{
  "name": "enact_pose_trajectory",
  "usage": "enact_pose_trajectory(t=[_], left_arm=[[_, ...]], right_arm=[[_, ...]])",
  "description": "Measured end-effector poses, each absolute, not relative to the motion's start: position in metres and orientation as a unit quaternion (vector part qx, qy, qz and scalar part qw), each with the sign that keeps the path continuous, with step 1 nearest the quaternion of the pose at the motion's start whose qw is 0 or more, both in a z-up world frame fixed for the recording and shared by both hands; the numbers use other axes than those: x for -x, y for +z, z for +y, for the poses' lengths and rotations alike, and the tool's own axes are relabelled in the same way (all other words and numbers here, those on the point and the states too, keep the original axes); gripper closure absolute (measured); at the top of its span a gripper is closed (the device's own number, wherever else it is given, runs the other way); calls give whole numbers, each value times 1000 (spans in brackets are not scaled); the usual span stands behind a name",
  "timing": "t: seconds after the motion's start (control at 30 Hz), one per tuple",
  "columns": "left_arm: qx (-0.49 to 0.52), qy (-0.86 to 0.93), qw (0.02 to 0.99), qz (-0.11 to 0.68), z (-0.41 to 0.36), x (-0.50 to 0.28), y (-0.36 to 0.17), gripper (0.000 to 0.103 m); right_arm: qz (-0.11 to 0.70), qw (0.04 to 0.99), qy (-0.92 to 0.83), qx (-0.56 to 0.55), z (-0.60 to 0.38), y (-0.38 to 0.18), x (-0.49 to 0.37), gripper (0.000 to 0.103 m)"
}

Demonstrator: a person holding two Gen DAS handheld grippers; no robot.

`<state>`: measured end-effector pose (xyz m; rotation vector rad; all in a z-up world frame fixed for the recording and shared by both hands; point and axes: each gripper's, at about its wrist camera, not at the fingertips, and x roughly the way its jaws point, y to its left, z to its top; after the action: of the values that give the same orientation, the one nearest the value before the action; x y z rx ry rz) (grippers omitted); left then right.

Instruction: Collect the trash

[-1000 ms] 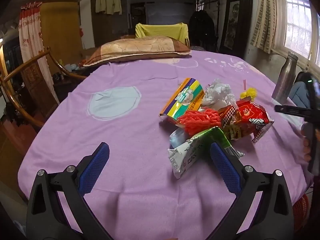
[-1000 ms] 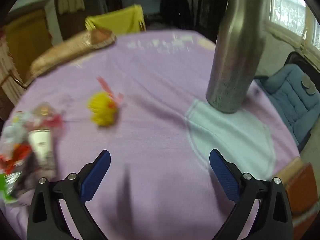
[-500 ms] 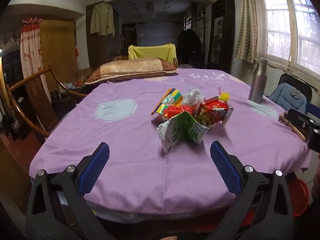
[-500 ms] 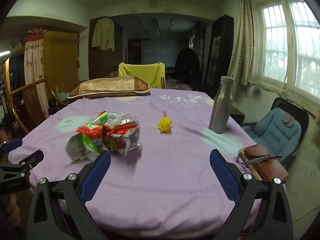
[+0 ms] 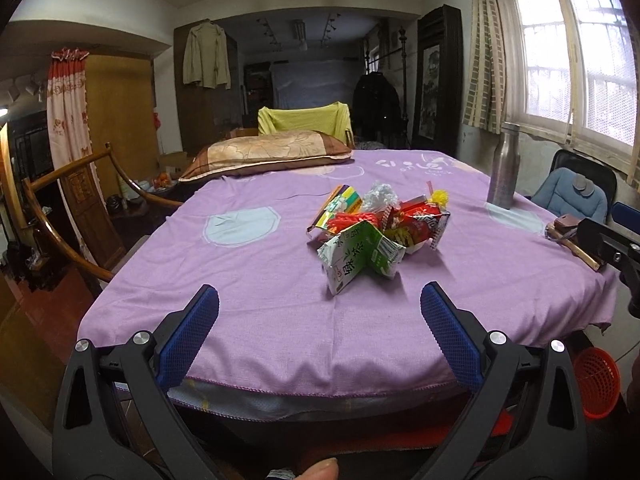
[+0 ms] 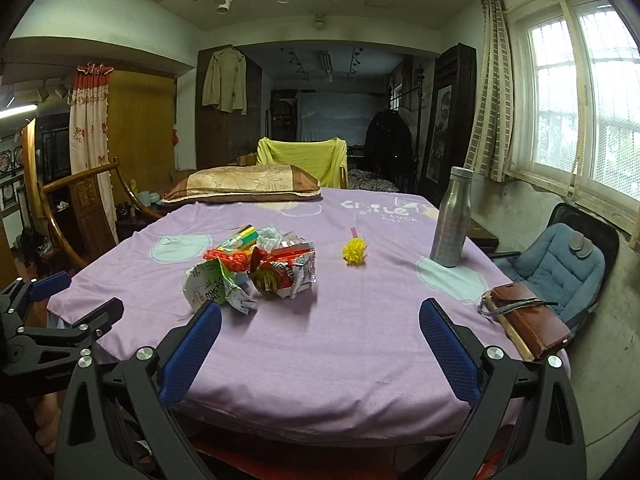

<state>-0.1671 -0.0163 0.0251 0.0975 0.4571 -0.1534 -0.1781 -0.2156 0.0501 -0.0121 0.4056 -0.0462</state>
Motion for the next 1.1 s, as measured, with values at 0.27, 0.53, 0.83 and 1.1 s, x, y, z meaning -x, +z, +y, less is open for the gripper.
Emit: enact_pose_trajectory(t=[0.27, 0.53, 0.83, 1.1], left_arm=[[-54, -78, 966, 241, -15, 164, 18, 6], [-62, -81, 966, 237, -18, 167, 18, 6], [-64, -82, 966, 235, -19, 168, 18, 6], [-63, -81, 967, 234, -19, 168, 17, 6]], right_arm=[[215, 976, -19, 1, -213, 45, 174, 6], [212, 977, -15, 1, -211, 46, 175, 6], [205, 979, -16, 1, -212, 48, 179, 6], [205, 979, -14, -7, -213, 48, 180, 6]])
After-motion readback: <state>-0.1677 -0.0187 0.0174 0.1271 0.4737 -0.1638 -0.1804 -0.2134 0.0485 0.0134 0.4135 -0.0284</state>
